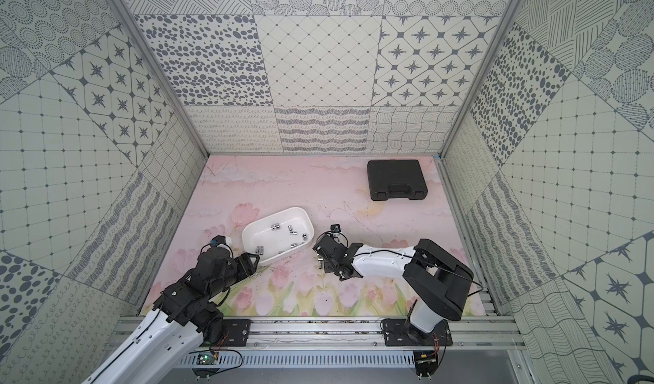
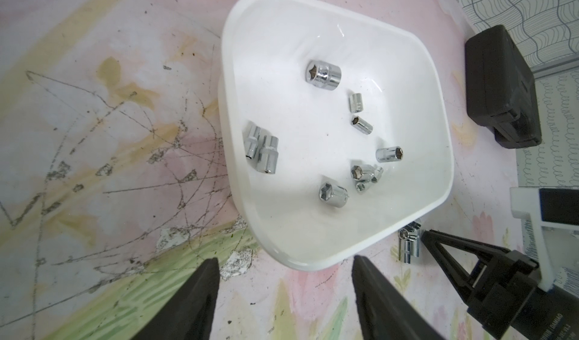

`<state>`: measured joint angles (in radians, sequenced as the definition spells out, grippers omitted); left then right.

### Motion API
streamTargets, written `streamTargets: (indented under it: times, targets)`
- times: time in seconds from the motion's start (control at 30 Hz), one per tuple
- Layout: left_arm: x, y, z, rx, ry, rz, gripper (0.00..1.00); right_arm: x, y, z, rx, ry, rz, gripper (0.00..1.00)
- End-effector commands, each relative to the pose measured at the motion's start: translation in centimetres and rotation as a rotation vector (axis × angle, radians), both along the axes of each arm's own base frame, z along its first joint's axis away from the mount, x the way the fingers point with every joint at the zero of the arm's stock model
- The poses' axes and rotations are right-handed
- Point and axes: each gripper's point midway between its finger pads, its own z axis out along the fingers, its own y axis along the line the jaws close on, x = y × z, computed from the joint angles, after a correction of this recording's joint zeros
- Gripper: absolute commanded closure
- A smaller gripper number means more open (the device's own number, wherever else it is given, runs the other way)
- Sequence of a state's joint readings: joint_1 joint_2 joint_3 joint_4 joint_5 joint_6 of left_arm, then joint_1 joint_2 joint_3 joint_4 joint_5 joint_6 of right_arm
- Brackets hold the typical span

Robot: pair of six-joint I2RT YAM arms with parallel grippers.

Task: Put the socket on the desktop into the storage box
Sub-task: Place the socket head in the storage box, then pick up the socket head from the center of the board.

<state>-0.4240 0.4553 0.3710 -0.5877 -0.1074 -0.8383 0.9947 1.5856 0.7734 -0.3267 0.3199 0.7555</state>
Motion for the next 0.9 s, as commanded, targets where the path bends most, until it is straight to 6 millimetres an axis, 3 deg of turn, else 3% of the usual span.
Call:
streamTargets:
  times: [0.0, 0.17, 0.33, 0.43, 0.6, 0.87]
  targets:
    - [0.4, -0.5, 0.4, -0.022, -0.024, -0.01, 0.28, 0.6, 1.4, 3.7, 0.061, -0.056, 0.018, 0.9]
    - [0.4, -0.5, 0.4, -0.023, -0.024, -0.01, 0.28, 1.1, 3.7, 8.1, 0.129, -0.127, 0.071, 0.9]
    - [0.4, -0.5, 0.2, -0.022, -0.021, -0.009, 0.28, 2.2, 8.1, 11.2, 0.193, -0.162, 0.149, 0.9]
    - [0.4, -0.4, 0.2, -0.018, -0.019, -0.008, 0.28, 3.0, 11.1, 11.5, 0.201, -0.16, 0.194, 0.9]
    - [0.4, -0.5, 0.2, -0.021, -0.02, -0.01, 0.28, 4.5, 14.9, 10.1, 0.182, -0.149, 0.235, 0.88]
    - [0.3, -0.6, 0.2, -0.026, -0.019, -0.015, 0.28, 6.4, 16.6, 7.8, 0.159, -0.126, 0.226, 0.72]
